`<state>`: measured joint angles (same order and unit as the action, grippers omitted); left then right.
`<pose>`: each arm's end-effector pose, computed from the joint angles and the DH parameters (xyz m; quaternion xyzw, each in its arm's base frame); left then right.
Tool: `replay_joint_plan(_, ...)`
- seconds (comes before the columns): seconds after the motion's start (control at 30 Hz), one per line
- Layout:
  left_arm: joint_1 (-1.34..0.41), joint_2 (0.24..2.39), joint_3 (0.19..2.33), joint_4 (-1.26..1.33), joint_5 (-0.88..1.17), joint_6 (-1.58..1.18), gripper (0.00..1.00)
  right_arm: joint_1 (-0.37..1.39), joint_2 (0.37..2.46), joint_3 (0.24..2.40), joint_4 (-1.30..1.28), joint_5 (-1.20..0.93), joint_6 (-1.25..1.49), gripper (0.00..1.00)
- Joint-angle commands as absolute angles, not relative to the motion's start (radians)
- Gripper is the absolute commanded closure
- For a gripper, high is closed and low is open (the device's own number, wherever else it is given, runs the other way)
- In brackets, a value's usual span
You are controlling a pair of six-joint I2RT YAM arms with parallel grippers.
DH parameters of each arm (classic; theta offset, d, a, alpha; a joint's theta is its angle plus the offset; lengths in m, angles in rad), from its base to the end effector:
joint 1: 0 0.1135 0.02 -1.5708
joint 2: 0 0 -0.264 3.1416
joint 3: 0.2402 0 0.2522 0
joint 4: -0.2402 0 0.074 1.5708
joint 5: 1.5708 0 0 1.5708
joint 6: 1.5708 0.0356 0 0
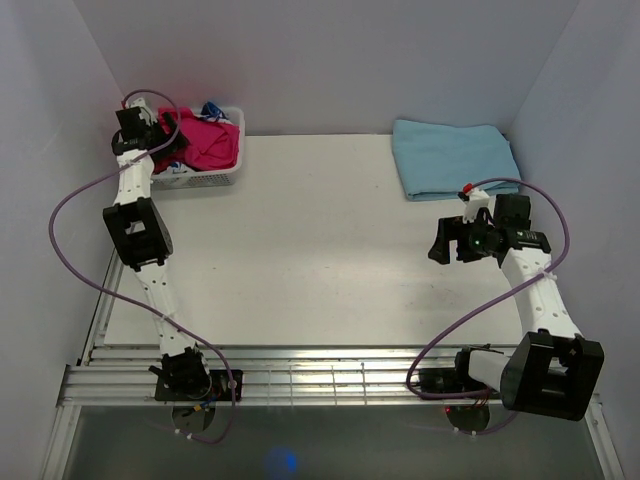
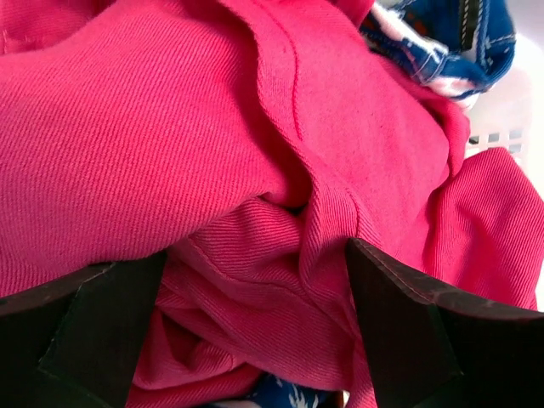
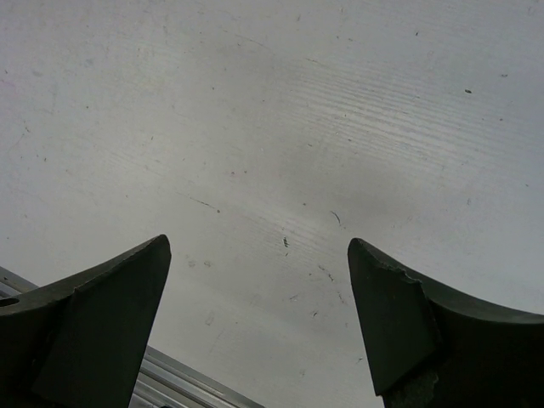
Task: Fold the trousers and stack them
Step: Grab the trousers from the pile
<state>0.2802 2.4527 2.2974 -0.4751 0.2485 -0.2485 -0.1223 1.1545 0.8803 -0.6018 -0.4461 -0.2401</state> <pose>0.5432 0.1472 0.2387 -0.1769 0.8685 -0.1033 0.4513 0.2334 -0.0132 0.2649 -0.1292 0.9109 0.1448 0.3641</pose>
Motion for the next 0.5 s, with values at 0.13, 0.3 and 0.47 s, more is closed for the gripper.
replay_joint_plan(0.13, 0.241, 2.447, 2.237, -0.264, 0.251, -0.233, 0.11, -0.118, 1.201, 0.925, -0.604, -0.431, -0.245, 0.10)
replay_joint_plan(0.3, 0.242, 2.459, 2.249, -0.181, 0.311, -0.204, 0.65, -0.118, 1.220, 0.937, -0.611, -0.439, -0.253, 0.10)
replay_joint_plan(0.47, 0.242, 2.435, 2.292, -0.105, 0.399, -0.213, 0.94, -0.118, 1.213, 0.934, -0.607, -0.442, -0.256, 0.10)
